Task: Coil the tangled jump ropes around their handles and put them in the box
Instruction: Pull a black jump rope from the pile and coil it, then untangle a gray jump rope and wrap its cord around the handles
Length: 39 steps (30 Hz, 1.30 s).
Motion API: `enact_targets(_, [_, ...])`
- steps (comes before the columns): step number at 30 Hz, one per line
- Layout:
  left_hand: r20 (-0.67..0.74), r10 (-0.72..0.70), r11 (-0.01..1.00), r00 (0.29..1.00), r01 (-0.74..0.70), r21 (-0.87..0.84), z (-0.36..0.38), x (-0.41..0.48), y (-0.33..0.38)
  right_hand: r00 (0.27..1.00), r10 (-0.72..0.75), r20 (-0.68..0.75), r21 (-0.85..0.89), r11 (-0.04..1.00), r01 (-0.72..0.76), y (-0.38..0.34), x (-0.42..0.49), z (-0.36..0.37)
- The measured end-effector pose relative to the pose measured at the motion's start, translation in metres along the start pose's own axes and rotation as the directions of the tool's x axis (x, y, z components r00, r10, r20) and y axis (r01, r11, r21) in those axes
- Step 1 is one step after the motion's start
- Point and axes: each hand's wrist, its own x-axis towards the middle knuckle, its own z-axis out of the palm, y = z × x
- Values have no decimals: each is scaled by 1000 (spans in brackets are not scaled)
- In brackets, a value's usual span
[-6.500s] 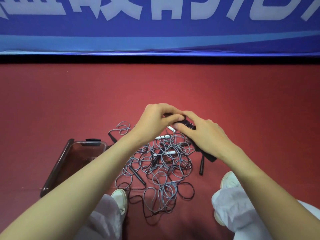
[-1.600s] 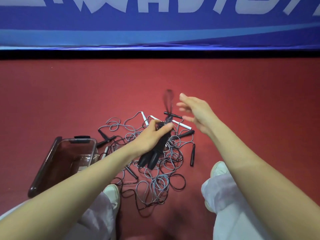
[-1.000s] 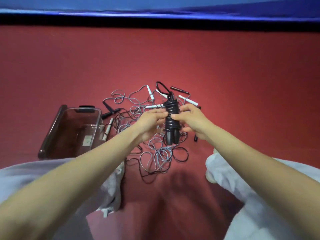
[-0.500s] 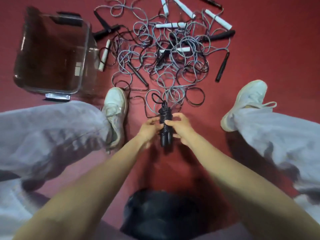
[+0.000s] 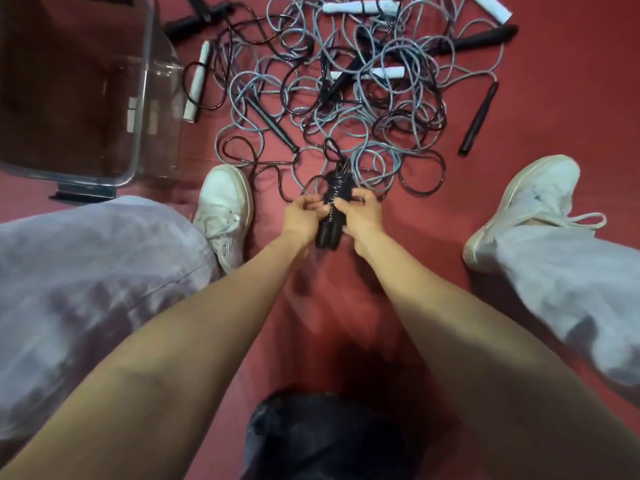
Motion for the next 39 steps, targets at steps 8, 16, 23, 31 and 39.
enact_targets(8, [-5,67,996,998,-67,-61,29,27,46,994,-106,-32,-20,994,105,-48,33,3])
enact_targets(16, [-45,27,994,999,-32,-100,4,-28,-26,988,-147,42,-167,974,152,6,-13,-28])
enact_targets(23, [13,-22,992,1000,20,127,-13,-31,-39,998,-43,45,-414,908,58,22,-22,-24])
enact_targets(31, [63,-35,984,997,24,175,-19,-38,-31,958,162,239,-333,940,-76,11,-30,-44])
enact_targets(39, [38,-21,966,999,11,258,-19,-39,-38,938,229,261,-262,952,-159,15,-32,-44])
